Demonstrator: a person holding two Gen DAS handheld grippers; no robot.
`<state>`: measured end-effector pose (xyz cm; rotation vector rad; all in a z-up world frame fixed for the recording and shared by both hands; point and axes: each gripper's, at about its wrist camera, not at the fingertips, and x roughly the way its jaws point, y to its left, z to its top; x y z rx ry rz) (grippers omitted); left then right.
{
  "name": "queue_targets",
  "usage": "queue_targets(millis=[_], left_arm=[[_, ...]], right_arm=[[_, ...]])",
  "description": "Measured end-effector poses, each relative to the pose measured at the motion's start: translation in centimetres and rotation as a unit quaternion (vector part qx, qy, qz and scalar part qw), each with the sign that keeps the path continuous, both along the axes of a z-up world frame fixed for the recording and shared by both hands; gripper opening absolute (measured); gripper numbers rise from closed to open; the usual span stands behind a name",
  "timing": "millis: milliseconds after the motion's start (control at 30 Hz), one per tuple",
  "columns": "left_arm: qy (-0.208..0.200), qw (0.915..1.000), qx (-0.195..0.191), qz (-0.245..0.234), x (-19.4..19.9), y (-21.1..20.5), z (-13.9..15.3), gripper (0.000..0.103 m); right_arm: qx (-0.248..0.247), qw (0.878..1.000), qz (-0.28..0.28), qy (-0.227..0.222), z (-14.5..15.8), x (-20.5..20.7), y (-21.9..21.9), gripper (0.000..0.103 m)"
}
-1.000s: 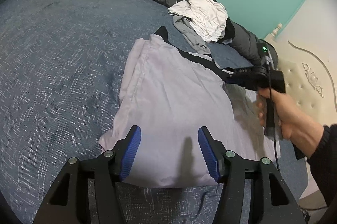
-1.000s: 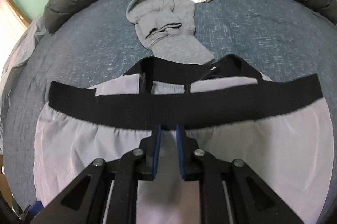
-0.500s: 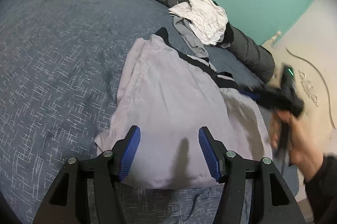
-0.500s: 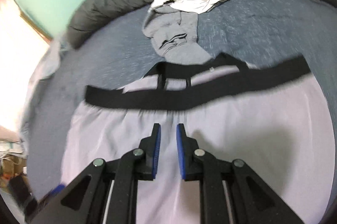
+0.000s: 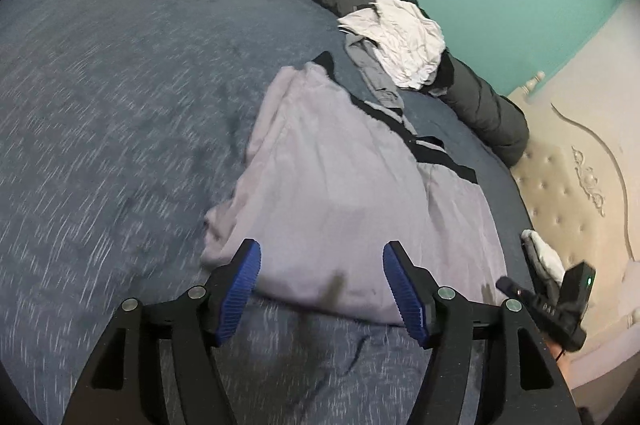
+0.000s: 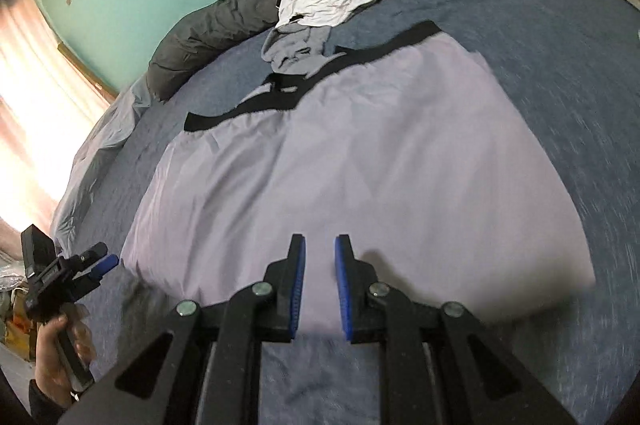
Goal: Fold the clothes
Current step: 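Move the open left tool to the folded jacket's side edge, then close the left tool on the jacket's side edge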
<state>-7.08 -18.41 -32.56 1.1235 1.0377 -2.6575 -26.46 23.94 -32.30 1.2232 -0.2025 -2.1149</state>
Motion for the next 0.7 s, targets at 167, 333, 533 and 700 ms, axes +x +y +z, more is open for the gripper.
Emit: queue_targets(millis=[167,333,533,700], left_arm=[[-0.019,0.9983,0.035,0.042,2.1,-0.7,-1.4,0.074],[-0.027,0.9962,0.056,0.06,2.0,-0.9,-2.5,0.074],[-0.031,0.9947,0.064,0.074,0.7,-0.8,-3.6,0.074],[-0.019,0.9912,0.095,0.091,-0.1,-1.2,-5.0,0.074]], right_arm=[[-0.013,1.0,0.009,-0.002,-0.8,1.2,1.7,0.015],[-0.036,0.999,0.014,0.007,-1.2,2.1,3.2,0.015],[-0.053,0.999,0.006,0.011,-1.6,1.5,4.4,0.015],[-0.075,0.997,-0.004,-0.011,-2.6,1.0,5.5,0.015]])
